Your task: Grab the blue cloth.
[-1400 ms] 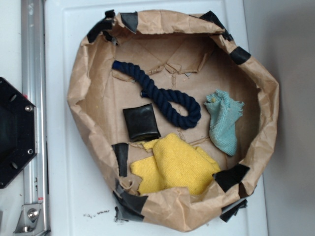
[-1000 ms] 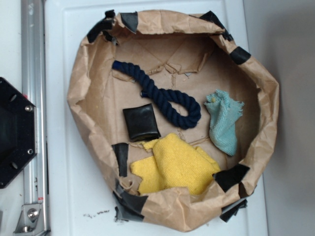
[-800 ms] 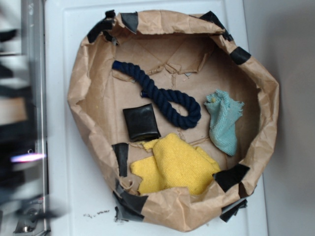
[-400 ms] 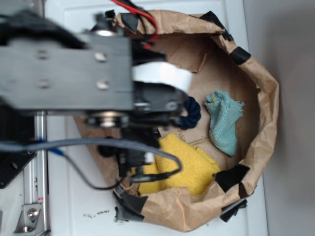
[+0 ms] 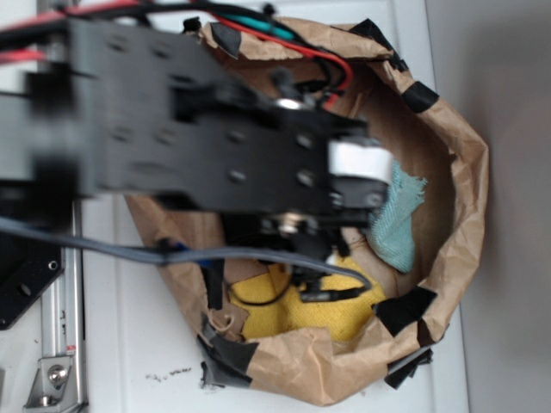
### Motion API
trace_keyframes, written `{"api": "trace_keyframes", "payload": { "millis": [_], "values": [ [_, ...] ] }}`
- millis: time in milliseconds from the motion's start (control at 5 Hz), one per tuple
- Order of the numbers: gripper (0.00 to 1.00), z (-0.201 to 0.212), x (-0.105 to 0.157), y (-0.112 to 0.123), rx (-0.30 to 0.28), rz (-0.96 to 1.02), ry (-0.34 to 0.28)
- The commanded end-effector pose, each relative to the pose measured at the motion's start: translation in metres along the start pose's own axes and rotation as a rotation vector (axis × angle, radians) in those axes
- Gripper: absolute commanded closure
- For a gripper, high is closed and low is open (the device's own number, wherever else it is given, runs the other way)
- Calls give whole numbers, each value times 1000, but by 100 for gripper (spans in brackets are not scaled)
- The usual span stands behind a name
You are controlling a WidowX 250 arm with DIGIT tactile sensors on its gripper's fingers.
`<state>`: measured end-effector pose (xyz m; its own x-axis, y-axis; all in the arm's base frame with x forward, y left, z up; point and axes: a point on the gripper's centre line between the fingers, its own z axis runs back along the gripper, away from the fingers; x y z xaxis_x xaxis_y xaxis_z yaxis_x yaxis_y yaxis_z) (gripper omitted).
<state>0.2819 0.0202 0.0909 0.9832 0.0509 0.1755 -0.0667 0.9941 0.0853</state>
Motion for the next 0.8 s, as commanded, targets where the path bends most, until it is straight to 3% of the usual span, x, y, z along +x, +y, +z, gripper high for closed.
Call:
{"api": "trace_keyframes", "payload": {
  "millis": [0, 200, 400, 600],
  "values": [
    [0, -30, 63, -9, -14, -64, -91],
    [0, -50, 70, -8, -7, -52, -71],
    [100, -64, 60, 0, -44, -10, -42],
    [100, -63, 47, 5, -62, 15, -21]
  ]
}}
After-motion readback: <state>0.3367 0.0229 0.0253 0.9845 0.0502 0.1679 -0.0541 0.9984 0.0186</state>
